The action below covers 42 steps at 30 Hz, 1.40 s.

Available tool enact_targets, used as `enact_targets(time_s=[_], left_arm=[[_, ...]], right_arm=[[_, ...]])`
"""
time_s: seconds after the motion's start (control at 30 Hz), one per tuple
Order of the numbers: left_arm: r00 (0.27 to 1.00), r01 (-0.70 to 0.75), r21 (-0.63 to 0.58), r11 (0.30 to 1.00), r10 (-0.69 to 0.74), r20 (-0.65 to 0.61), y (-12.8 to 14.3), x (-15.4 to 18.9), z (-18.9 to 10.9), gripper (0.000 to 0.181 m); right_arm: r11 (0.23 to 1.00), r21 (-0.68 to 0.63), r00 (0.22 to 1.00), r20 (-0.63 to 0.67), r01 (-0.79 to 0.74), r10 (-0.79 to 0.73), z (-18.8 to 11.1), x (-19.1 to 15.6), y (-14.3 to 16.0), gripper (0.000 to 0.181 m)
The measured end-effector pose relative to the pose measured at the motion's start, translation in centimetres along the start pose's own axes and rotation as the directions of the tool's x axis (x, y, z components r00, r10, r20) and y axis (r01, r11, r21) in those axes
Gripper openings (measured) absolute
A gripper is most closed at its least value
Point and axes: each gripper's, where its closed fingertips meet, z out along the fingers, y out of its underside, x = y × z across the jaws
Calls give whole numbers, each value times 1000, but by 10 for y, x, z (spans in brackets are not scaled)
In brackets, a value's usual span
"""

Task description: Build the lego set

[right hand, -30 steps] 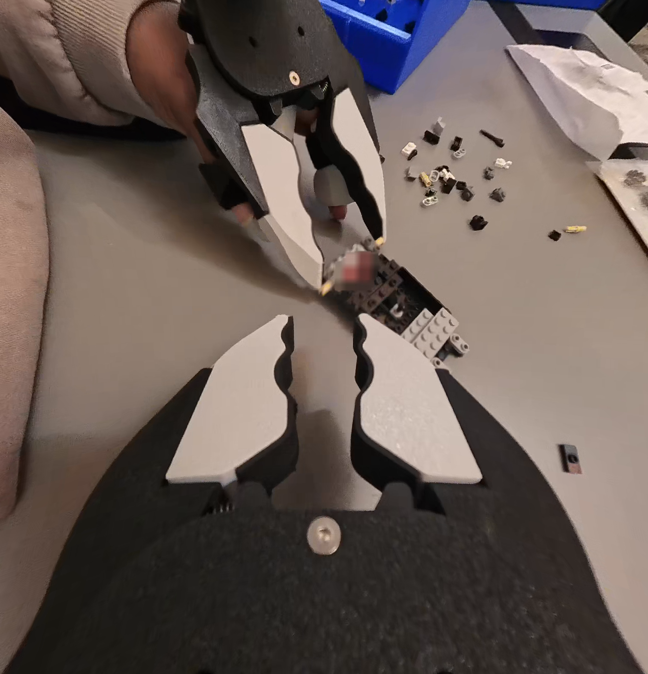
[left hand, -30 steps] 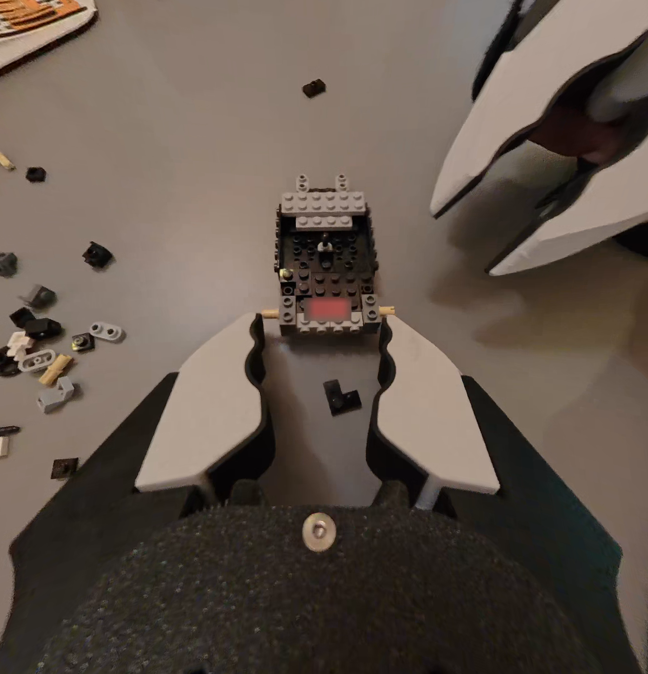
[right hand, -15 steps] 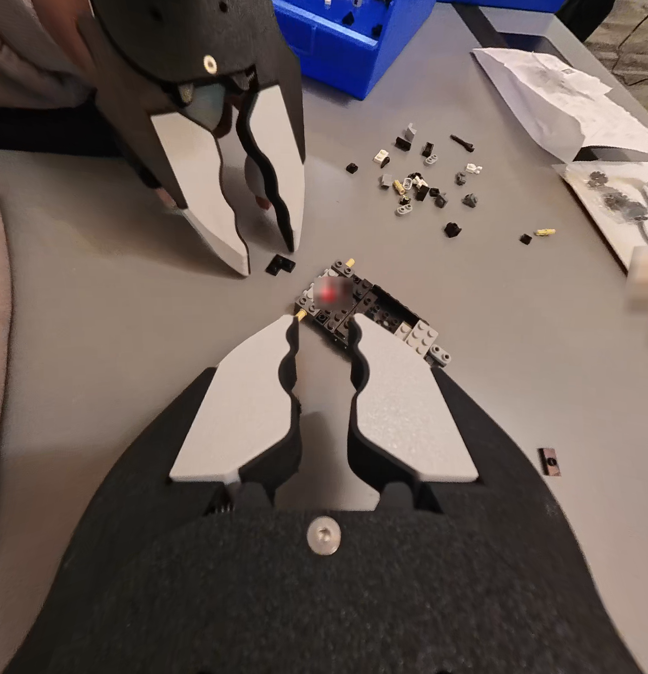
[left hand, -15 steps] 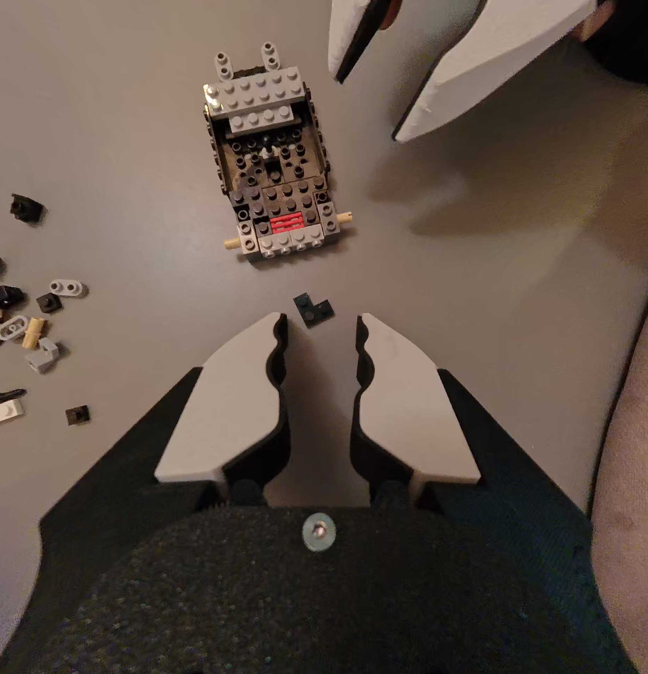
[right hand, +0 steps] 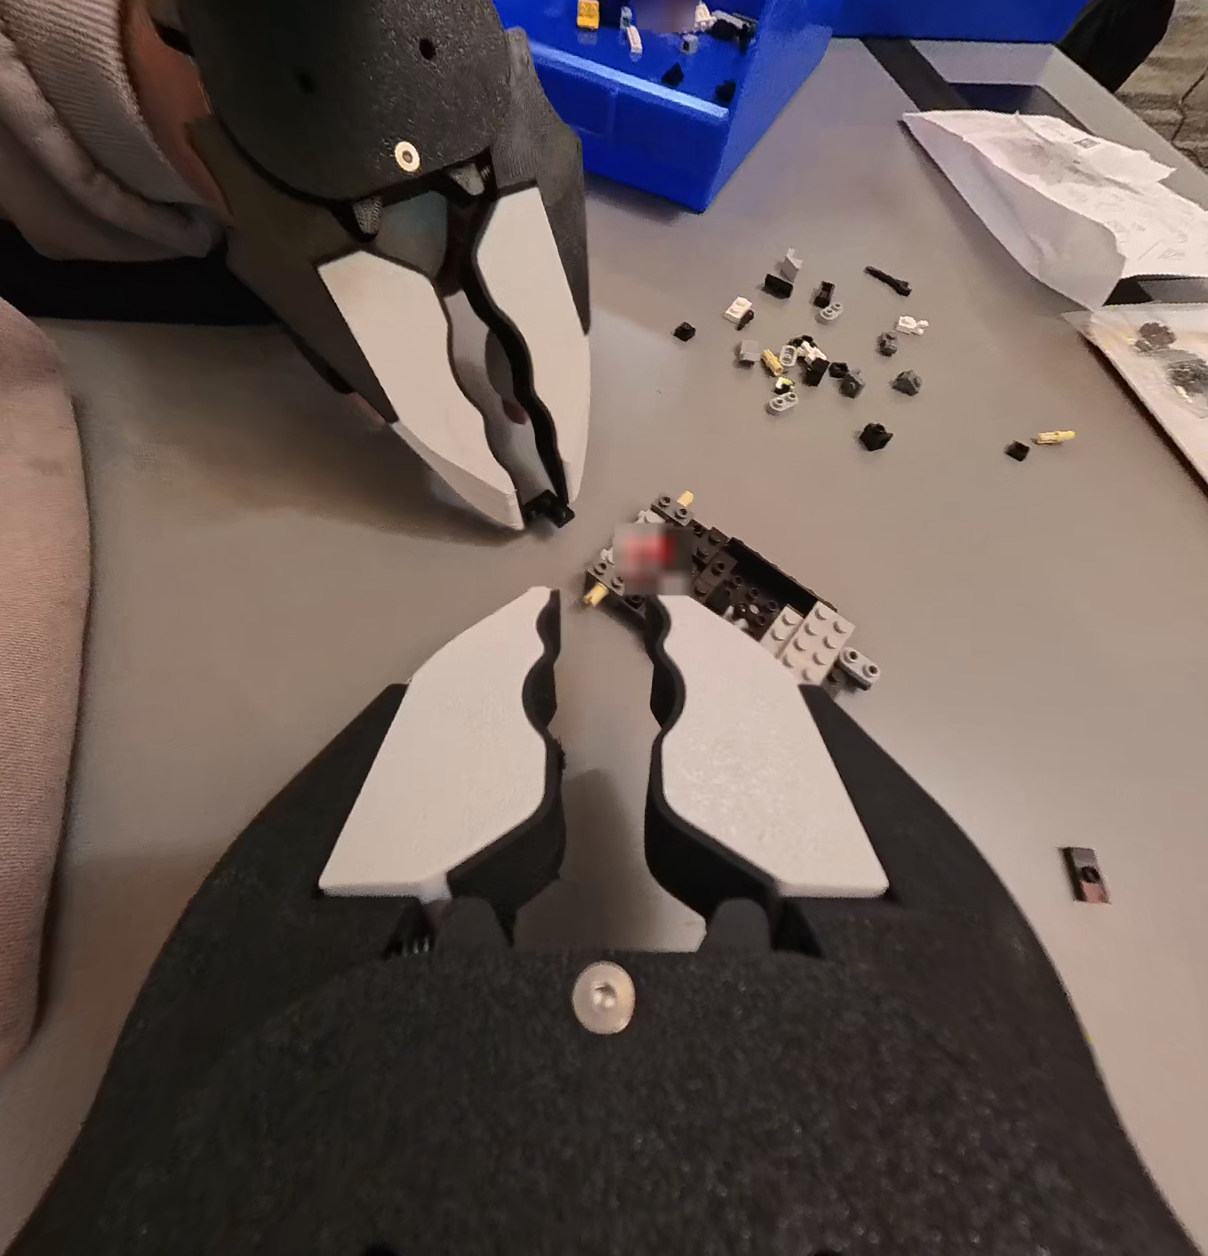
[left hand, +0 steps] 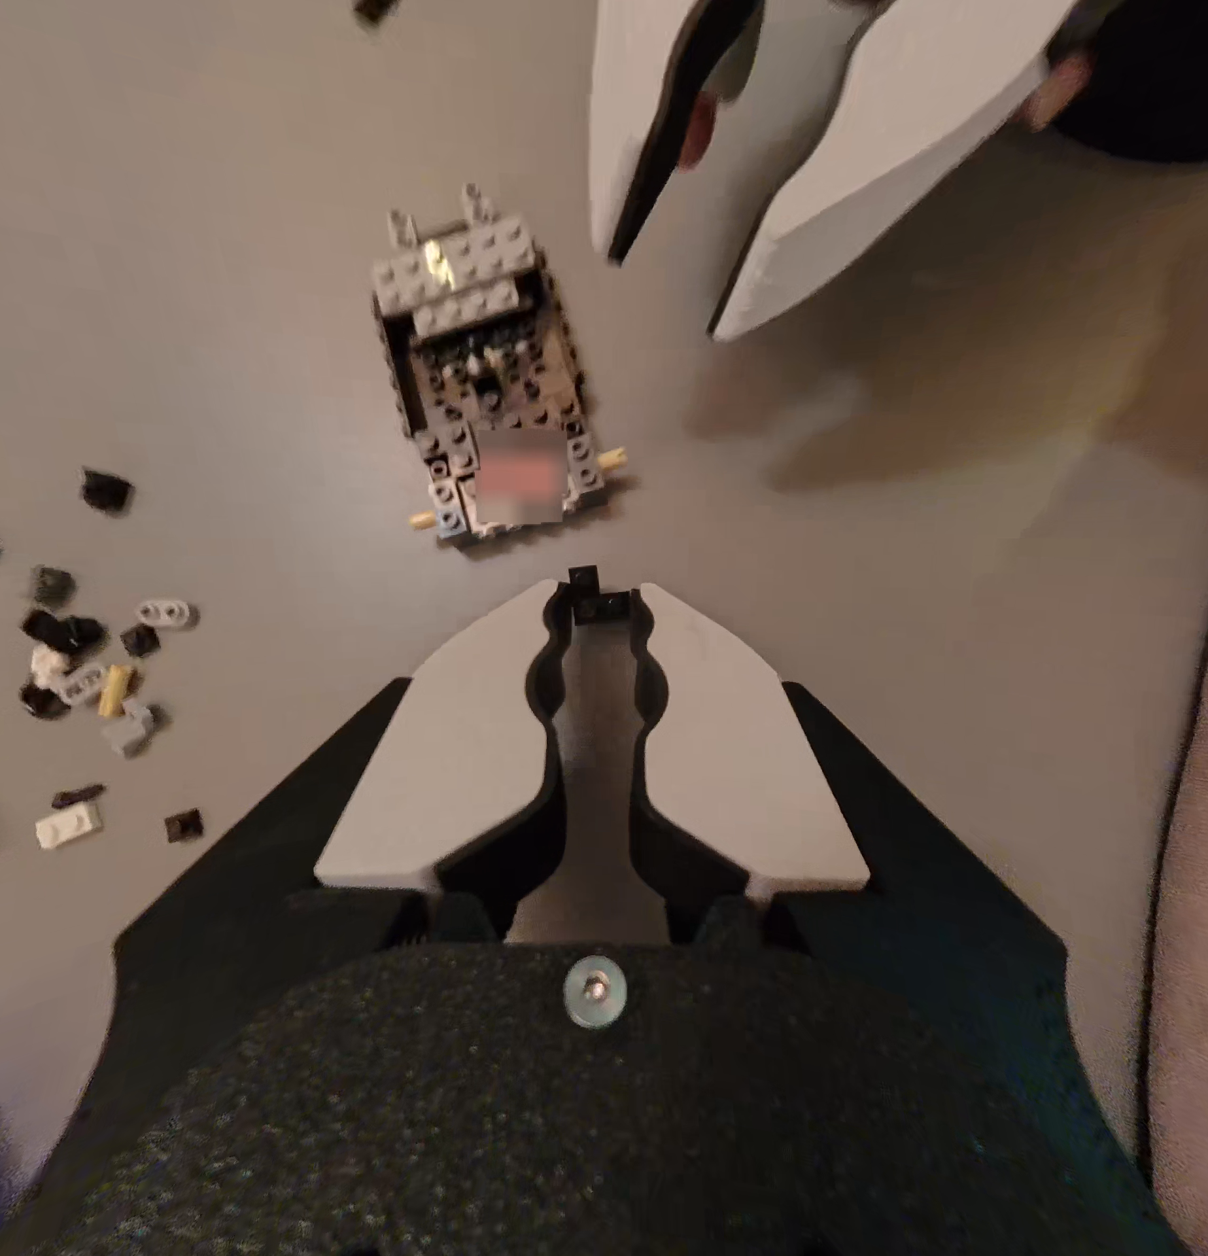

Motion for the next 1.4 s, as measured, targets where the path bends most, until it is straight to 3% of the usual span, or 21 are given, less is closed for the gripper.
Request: enact_targets(time_s=[0.13,0.3,0.47,0.77,0.9,1.0,1.1,1.17,1.4], left_arm=[[993,-120,150,981,115,36,-30,8,-17,16],[959,-267,261,928,230,163,-57,16,-32,16],[931,-336,256,906,279,234,-62,17,-35,16],[945,-304,310,901,245,216,-66,17,-39,14],[986,-162,386,908,139,87,-68,20,-41,22],[993,57,440,896,-4,-119,-70,23,-43,24],[917,316,465,827,-140,-374,-78,27,-52,20],[859,427,458,780,-191,-475,-82,26,-56,16],[787,528,435,730,-227,-574,-86,29,-58,7]], right_arm=[[980,27,978,72,-197,195,1,-3,-8,19],[860,73,838,277,-506,469,0,-14,-33,18],[803,63,761,371,-592,532,0,-19,-40,9],[774,71,723,417,-629,550,-2,-18,-43,4],[775,78,722,432,-628,541,-6,-18,-44,4],[778,105,724,457,-620,516,-12,-18,-49,4],[790,139,737,482,-598,473,-18,-20,-55,4],[794,161,744,494,-587,450,-21,-21,-58,4],[795,192,746,523,-575,413,-24,-25,-63,4]])
